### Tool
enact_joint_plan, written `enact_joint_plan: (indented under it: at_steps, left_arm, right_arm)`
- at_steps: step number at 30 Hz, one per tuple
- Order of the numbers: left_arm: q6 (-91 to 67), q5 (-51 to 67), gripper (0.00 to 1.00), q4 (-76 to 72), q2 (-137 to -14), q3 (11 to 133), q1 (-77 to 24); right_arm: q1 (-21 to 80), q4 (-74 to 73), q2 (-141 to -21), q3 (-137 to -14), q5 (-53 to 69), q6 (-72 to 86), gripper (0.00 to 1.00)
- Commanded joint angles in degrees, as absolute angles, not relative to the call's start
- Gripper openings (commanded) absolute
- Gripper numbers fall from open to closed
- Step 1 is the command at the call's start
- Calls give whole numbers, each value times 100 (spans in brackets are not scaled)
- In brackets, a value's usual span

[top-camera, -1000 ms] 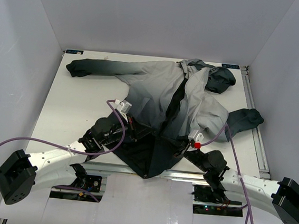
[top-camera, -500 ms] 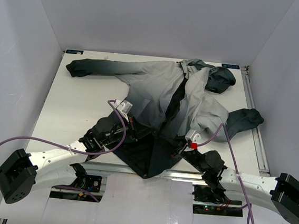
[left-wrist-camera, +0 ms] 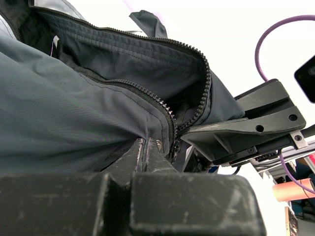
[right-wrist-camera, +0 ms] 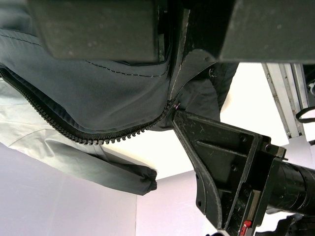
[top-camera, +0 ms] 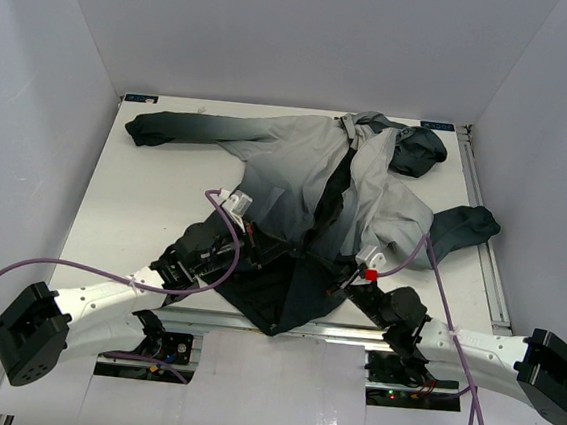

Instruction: Zip up the jacket

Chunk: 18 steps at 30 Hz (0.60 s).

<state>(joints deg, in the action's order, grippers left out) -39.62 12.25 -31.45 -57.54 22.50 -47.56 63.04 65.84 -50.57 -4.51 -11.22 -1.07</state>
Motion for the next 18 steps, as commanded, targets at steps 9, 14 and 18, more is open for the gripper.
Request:
enact_joint_plan:
  at_steps: [9, 14, 18]
  left_arm:
    - [-3629, 1420, 0, -3111, -5751, 2547, -4862]
    - [-3429, 1542, 0, -3014, -5807, 2617, -4884]
    - [-3126, 1731, 0, -2964, -5859, 2688, -4898]
  right_arm:
    - [6337, 6831, -4992, -838, -1239, -309, 8]
    - [6346, 6689, -4968, -898, -1260, -360, 8]
    - [6340, 6307, -4925, -1043, -1280, -392, 8]
